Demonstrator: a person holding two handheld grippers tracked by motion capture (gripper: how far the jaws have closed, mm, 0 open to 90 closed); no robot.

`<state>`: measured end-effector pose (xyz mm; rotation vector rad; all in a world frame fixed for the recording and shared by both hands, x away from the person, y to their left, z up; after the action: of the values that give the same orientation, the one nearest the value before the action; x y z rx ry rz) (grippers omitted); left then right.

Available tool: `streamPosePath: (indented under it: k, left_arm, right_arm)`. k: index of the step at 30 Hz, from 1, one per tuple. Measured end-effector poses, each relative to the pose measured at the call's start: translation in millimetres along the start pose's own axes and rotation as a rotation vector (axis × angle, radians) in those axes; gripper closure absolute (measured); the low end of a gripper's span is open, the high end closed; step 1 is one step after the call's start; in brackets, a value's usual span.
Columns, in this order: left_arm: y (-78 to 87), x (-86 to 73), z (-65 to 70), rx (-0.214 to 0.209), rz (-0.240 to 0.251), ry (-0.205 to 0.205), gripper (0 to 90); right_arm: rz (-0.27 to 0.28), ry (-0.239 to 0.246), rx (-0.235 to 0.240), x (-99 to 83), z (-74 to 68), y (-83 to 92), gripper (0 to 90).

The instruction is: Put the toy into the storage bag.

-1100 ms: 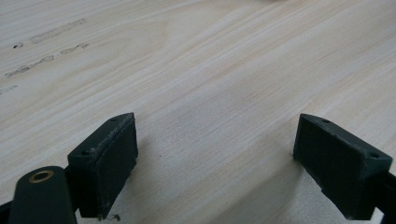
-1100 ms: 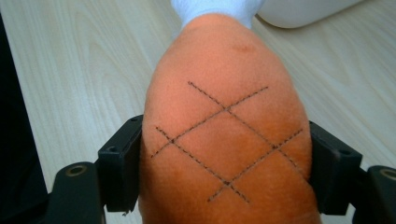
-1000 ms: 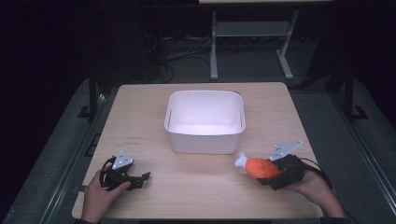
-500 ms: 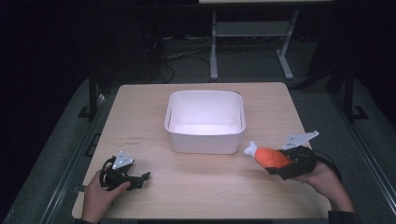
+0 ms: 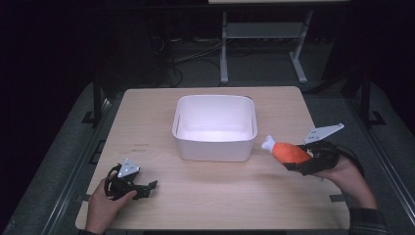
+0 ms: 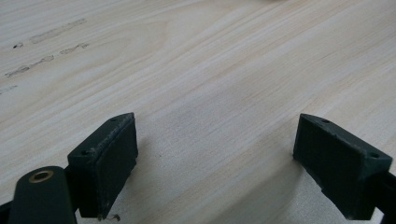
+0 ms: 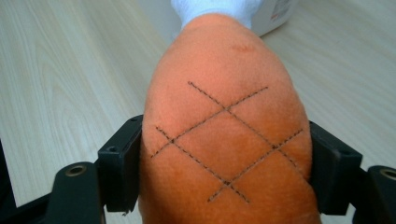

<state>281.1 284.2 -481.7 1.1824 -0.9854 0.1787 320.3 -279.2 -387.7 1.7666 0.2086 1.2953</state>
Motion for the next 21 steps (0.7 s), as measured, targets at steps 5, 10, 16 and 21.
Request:
streamPosePath:
  k: [5,10,16,21]
  left_arm:
    - [0.0,0.0,0.1,0.0,0.001,0.0,13.0]
    - [-0.1,0.0,0.1,0.0,0.001,0.001,13.0]
    - [0.1,0.0,-0.3,0.0,-0.001,-0.005,12.9]
    - [-0.1,0.0,-0.1,0.001,0.002,-0.002,13.0]
  right_arm:
    - [0.017,0.004,-0.001,9.4,5.9,9.4,25.1]
    - [0.034,0.01,-0.002,18.7,11.8,17.8,25.1]
    - [0.05,0.023,0.006,31.2,15.8,23.4,25.0]
    - [0.057,0.043,0.008,42.4,17.9,23.3,25.0]
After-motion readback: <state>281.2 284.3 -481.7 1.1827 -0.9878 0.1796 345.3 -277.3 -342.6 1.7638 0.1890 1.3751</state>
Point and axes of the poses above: each handheld gripper's, and its own axes: y roughly backward along the jaws, x roughly out of its top, z roughly to its right, the point moved 1 cm from there along -y, roughly forward along the jaws, and after that the axes turned 3 degrees about y, right-handed, at the moved point
